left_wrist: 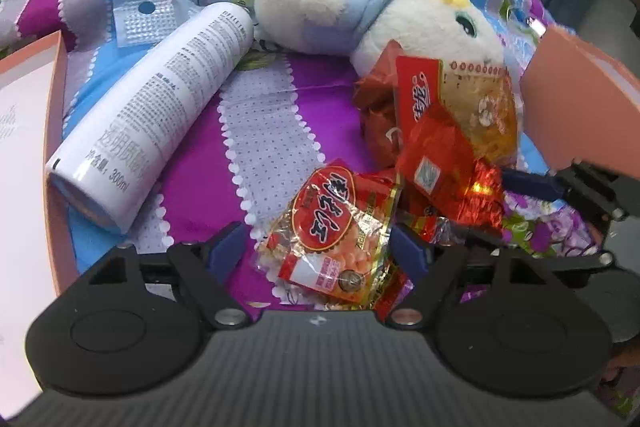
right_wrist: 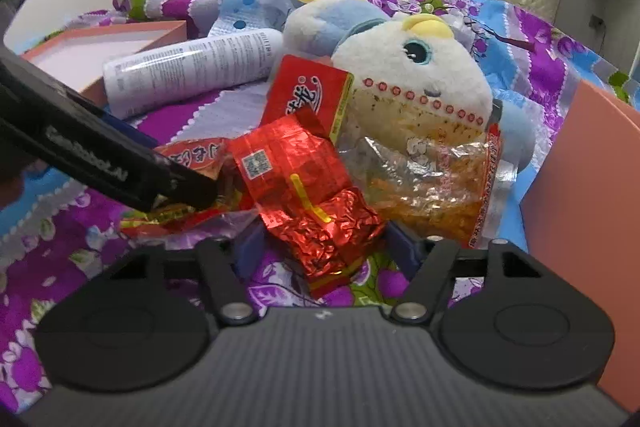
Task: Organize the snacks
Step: 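Grasp the red stick-snack packet with left tool while right tool grasps red foil bag, then carry both held packets over the open pink box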
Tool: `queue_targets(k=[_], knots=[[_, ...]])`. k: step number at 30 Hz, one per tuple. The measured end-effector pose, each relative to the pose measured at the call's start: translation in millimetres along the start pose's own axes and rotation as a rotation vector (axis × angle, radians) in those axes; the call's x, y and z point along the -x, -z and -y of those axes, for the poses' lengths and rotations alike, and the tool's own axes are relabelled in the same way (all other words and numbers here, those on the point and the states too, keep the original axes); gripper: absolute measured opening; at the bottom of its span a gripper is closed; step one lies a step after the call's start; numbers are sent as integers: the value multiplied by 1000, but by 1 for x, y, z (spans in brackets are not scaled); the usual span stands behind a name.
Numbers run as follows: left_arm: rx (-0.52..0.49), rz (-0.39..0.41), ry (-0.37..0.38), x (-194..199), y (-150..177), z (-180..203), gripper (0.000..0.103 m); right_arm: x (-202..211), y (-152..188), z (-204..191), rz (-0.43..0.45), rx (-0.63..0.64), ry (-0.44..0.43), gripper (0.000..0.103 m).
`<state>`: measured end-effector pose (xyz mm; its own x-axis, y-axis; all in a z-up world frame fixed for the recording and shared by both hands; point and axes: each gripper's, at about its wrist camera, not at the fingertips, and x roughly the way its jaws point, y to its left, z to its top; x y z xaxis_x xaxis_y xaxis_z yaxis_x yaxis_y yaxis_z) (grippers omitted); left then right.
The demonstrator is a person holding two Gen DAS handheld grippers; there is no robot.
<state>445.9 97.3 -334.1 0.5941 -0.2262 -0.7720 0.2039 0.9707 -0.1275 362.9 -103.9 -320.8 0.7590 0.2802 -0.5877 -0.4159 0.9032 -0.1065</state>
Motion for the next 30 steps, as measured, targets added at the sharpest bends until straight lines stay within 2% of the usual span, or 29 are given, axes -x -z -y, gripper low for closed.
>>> queue_targets(k=[4, 6, 7, 13, 21, 24, 30], knots=[[-39, -6, -22, -3, 1, 9, 75, 6, 1, 0, 0, -6, 8, 63], [-49, -10, -30, -2, 1, 12, 63, 10, 1, 1, 1, -26, 7, 63], [-53, -9, -37, -1, 1, 14, 60, 13, 1, 0, 2, -29, 10, 63], [-33, -5, -40, 14, 5, 15, 44, 33, -1, -2, 22, -49, 28, 63], [49, 27, -38, 52, 15, 17, 19, 64, 1, -5, 30, -99, 52, 63], [66, 55, -42, 70, 19, 21, 14, 78, 1, -7, 37, -119, 57, 63], [93, 106, -45, 109, 29, 33, 13, 110, 5, -8, 50, -157, 77, 63]])
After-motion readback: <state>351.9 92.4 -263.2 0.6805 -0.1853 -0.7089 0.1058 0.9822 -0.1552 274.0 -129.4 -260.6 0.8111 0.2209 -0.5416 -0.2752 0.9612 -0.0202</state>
